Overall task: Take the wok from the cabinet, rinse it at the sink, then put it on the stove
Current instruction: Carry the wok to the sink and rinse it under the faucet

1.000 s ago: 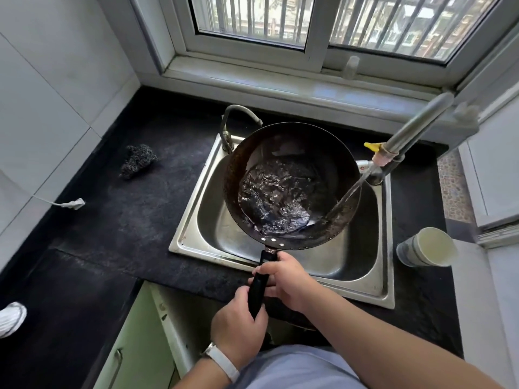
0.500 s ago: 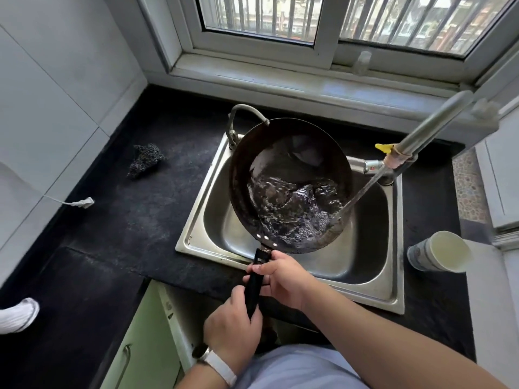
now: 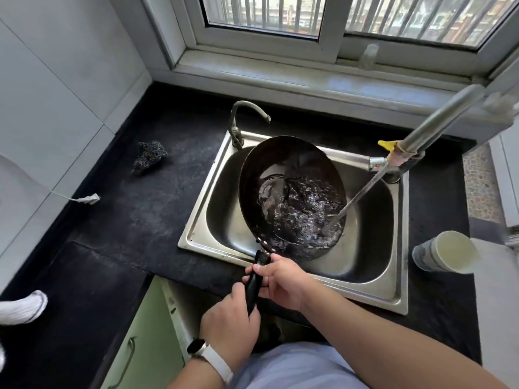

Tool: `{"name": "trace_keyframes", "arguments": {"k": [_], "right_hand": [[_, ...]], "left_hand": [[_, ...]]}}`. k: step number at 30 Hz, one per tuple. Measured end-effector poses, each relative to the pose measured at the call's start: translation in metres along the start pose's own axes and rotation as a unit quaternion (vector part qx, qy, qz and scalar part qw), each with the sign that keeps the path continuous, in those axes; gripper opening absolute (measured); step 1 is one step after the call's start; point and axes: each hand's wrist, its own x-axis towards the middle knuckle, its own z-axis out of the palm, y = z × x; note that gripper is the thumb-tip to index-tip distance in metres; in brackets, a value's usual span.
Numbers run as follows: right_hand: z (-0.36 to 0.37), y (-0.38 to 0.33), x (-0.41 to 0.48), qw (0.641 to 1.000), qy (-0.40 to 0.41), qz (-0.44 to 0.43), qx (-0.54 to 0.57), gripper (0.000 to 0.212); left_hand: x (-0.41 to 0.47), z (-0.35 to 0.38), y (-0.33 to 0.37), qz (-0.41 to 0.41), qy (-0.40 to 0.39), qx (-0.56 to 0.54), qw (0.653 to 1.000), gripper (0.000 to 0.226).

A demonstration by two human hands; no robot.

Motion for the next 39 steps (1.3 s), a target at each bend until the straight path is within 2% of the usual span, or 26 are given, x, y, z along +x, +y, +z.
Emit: {"name": "trace_keyframes", "arguments": {"k": [6, 9, 12, 16, 20, 24, 31, 39], "right_hand": [[0.010, -0.002, 0.001, 0.999, -0.036, 0.009, 0.013, 0.026], [0.015, -0.004, 0.002, 0.998, -0.055, 0.010, 0.016, 0.023], [0.020, -0.005, 0.003, 0.997, -0.075, 0.010, 0.012, 0.023], [0.028, -0.010, 0.007, 0.995, -0.101, 0.010, 0.002, 0.025], [0.036, -0.018, 0.008, 0.990, -0.141, 0.012, 0.006, 0.025], [0.048, -0.022, 0.009, 0.985, -0.171, 0.015, 0.018, 0.029], [0.060, -0.024, 0.009, 0.979, -0.197, 0.022, 0.039, 0.027], [0.062, -0.022, 0.005, 0.978, -0.200, 0.025, 0.055, 0.028]], "left_hand": [[0.000, -0.013, -0.007, 0.012, 0.022, 0.075, 0.997, 0.029], [0.003, -0.018, -0.012, 0.039, 0.031, 0.109, 0.993, 0.041], [0.002, -0.016, -0.018, 0.049, 0.062, 0.117, 0.990, 0.045], [0.001, -0.019, -0.024, 0.054, 0.105, 0.133, 0.984, 0.039], [0.003, -0.025, -0.030, 0.052, 0.149, 0.143, 0.977, 0.023], [0.004, -0.036, -0.037, 0.054, 0.171, 0.145, 0.973, 0.023], [0.004, -0.056, -0.045, 0.074, 0.178, 0.187, 0.963, 0.016], [0.002, -0.069, -0.044, 0.089, 0.163, 0.218, 0.958, 0.022]]}}
